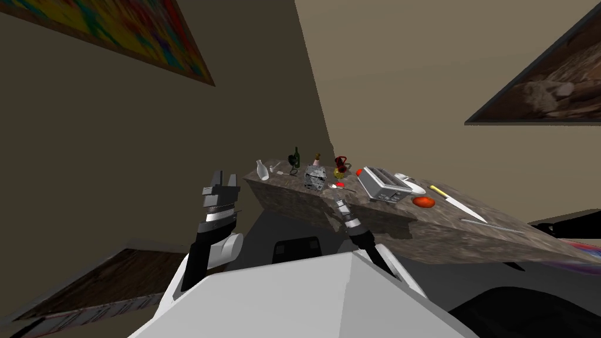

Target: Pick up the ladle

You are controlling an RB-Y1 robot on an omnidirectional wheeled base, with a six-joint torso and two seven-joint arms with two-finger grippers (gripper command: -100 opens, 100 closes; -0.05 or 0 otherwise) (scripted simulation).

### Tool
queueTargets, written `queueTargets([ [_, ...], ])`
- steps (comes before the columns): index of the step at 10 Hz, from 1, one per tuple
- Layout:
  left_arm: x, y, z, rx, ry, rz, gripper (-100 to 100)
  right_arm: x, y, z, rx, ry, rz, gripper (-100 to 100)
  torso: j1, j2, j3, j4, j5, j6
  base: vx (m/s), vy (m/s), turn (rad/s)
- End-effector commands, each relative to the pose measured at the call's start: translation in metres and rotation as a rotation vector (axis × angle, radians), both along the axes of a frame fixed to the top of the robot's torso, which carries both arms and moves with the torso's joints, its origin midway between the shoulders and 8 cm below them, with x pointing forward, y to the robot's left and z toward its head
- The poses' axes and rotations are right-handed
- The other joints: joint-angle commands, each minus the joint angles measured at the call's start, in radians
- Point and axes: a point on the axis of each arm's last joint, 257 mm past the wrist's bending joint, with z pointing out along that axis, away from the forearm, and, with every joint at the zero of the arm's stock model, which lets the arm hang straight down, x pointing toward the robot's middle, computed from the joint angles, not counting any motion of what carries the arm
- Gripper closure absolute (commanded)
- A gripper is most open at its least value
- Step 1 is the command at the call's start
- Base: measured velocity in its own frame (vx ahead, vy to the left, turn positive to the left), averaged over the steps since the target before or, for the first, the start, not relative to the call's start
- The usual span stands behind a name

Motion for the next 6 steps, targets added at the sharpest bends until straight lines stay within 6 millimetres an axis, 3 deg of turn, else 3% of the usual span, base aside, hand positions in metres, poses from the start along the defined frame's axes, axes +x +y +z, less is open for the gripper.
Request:
queueTargets([
  [1,0.000,0.000,0.000,0.000,0.000,0.000,0,-0.015,-0.001,-0.045,-0.091,0.105,0.016,-100,0.000,0.000,0.000,0.000,0.000,0.000,-0.103,0.114,0.124],
  [2,0.000,0.000,0.000,0.000,0.000,0.000,0,-0.015,-0.001,-0.046,-0.094,0.108,0.018,-100,0.001,0.001,0.000,0.000,0.000,0.000,-0.064,0.062,0.034],
  [4,0.000,0.000,0.000,0.000,0.000,0.000,0,-0.041,-0.007,-0.102,-0.213,0.232,0.048,-100,-0.002,-0.002,-0.001,0.000,0.000,0.000,-0.058,0.068,0.122],
  [5,0.000,0.000,0.000,0.000,0.000,0.000,0,-0.043,-0.010,-0.109,-0.221,0.249,0.049,-100,-0.002,-0.002,-0.001,0.000,0.000,0.000,-0.050,0.058,0.056],
  [6,0.000,0.000,0.000,0.000,0.000,0.000,0,-0.058,-0.014,-0.131,-0.286,0.301,0.073,-100,-0.002,-0.003,-0.001,0.000,0.000,0.000,-0.050,0.059,0.085],
])
